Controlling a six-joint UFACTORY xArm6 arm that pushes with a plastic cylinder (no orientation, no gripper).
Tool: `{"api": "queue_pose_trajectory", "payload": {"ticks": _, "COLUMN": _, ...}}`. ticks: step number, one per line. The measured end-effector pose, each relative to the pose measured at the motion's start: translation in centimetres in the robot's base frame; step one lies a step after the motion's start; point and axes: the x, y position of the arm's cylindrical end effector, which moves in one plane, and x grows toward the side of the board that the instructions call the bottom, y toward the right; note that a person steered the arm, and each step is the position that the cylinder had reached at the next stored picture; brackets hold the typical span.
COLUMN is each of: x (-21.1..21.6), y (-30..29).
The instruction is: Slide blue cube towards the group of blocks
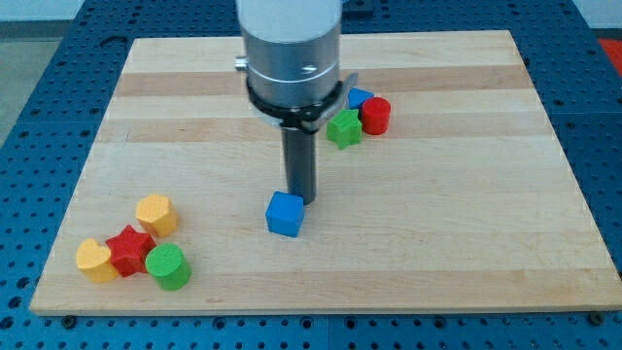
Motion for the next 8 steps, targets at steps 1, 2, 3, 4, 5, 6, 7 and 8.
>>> {"api": "queue_pose_trajectory", "payload": {"ticks": 1, "x": 0.0, "y": -2.1}}
{"api": "queue_pose_trajectory", "payload": {"ticks": 2, "x": 0.0, "y": -3.8}}
{"api": "queue_pose_trajectory", "payload": {"ticks": 3, "x": -0.6, "y": -0.3}}
{"api": "queue_pose_trajectory", "payload": {"ticks": 4, "x": -0.6, "y": 0.7}}
{"api": "queue_pose_trajectory", "payload": {"ticks": 5, "x": 0.1, "y": 2.6}}
{"api": "queue_pose_trajectory", "payload": {"ticks": 6, "x": 1.7, "y": 2.7}}
{"api": "queue_pose_trajectory", "payload": {"ticks": 7, "x": 2.5, "y": 2.7}}
{"api": "queue_pose_trajectory", "payload": {"ticks": 8, "x": 2.8, "y": 2.7}}
